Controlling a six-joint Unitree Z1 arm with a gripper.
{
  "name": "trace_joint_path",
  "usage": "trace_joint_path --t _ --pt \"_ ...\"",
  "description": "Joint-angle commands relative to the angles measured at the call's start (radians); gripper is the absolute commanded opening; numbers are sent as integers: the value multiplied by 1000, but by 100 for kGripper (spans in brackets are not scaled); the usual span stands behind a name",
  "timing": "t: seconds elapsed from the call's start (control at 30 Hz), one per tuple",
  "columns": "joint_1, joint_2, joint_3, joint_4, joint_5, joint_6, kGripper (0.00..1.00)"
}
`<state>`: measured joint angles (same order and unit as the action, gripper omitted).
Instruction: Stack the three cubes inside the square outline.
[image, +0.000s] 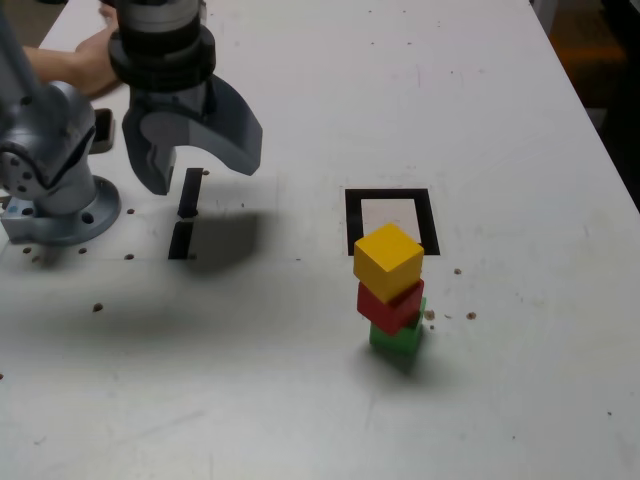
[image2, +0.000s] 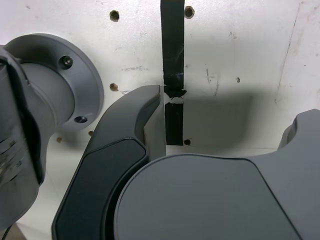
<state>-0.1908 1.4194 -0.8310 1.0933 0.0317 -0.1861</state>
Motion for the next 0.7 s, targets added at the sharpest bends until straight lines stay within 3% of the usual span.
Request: trace_joint_path --t 0.0,0.27,0.4,0.67 --pt "2 -1 -30 42 4 2 91" --pt "1 25 -260 271 23 3 91" --pt "1 67 -479 400 -15 15 91" --pt "-1 126 -609 466 -67 23 91"
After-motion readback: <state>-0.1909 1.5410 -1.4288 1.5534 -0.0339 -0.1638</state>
